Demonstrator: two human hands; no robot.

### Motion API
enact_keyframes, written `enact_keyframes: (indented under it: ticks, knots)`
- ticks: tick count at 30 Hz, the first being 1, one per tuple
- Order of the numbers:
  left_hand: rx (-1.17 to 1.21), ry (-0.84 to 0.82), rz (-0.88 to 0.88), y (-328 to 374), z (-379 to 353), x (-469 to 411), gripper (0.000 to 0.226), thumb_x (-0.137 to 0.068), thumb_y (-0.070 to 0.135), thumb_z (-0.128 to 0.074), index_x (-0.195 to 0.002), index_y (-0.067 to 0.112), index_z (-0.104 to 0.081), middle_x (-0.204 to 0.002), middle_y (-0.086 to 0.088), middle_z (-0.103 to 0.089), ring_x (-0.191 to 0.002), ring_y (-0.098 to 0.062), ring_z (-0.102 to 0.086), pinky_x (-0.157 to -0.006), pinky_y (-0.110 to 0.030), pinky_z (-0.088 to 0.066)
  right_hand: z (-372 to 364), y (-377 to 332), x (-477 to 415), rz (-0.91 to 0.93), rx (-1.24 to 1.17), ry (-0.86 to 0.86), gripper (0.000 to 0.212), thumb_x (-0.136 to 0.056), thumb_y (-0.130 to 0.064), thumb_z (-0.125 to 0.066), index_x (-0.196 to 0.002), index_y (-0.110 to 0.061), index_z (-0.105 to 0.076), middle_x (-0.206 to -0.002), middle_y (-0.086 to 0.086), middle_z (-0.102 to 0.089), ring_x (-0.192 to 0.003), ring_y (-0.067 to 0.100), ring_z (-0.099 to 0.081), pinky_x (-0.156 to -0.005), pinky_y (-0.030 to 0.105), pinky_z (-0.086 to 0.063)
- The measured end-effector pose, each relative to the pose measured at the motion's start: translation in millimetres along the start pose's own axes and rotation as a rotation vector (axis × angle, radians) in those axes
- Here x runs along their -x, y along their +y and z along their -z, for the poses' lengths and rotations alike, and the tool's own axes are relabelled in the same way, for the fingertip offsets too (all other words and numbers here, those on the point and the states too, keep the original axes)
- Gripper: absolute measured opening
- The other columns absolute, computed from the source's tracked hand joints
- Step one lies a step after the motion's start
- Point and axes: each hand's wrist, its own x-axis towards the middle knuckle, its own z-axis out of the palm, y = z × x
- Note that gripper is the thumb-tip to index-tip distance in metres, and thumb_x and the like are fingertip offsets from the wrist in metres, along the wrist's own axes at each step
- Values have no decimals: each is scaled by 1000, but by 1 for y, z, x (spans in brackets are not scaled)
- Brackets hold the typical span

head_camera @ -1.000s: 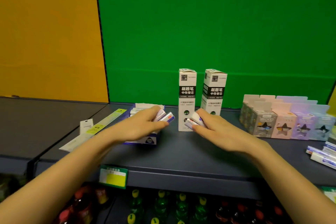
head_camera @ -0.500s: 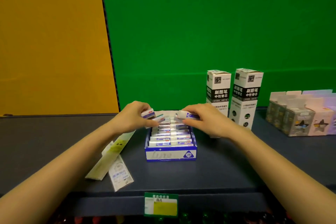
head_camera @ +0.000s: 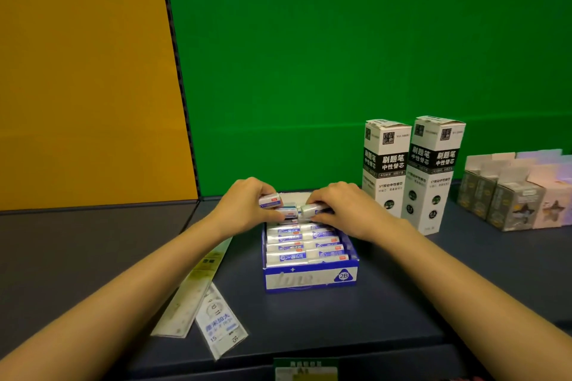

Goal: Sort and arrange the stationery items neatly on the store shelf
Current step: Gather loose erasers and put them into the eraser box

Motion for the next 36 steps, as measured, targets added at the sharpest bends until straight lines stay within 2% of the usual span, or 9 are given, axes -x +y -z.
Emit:
enact_keyframes:
  ticks: [6,14,21,26,29,36]
  knots:
    - [-55,30,-15,-3,0,-4,27,-73,30,-74,-88,7,-73,-89,-9,-71,-79,-24,-63,-71,-43,-51,-1,2,-1,25,49,-35,28,-86,-28,-58,-112,-17,-63,-115,2,-61,-104,21,-57,-85,36,-47]
    - [-144,42,-39,-4,-10,-3,25,-70,34,-76,-88,16,-75,-90,-4,-73,-79,-21,-64,-70,-40,-53,-4,8,2,8,-53,-13,26,-88,-29,-56,-111,-19,-63,-111,2,-66,-98,20,-60,-83,37,-51]
    - [-238,40,-48,-4,-14,-2,21,-76,33,-69,-86,16,-74,-95,-2,-72,-87,-24,-63,-72,-38,-52,-5,9,3,13,-90,-2,28,-88,-33,-56,-111,-21,-63,-112,0,-66,-100,18,-60,-84,37,-50]
    - [-279,10,-89,-3,-12,-1,22,-80,33,-65,-96,20,-71,-104,0,-69,-95,-22,-60,-75,-37,-50,-5,10,4,24,-87,12,26,-88,-31,-55,-110,-21,-63,-110,1,-67,-100,20,-60,-83,37,-49]
    - [-300,23,-97,-2,-14,-1,20,-80,33,-65,-94,19,-71,-102,0,-69,-93,-22,-60,-74,-37,-50,-6,10,4,27,-91,15,26,-88,-33,-55,-110,-22,-63,-110,1,-67,-99,20,-60,-82,37,-49]
    - [-202,-2,-53,-3,-15,-3,19,-78,32,-67,-87,15,-71,-103,-1,-67,-93,-22,-60,-78,-42,-50,-6,10,5,20,-108,8,28,-88,-35,-55,-111,-21,-62,-111,0,-66,-99,18,-59,-83,36,-50]
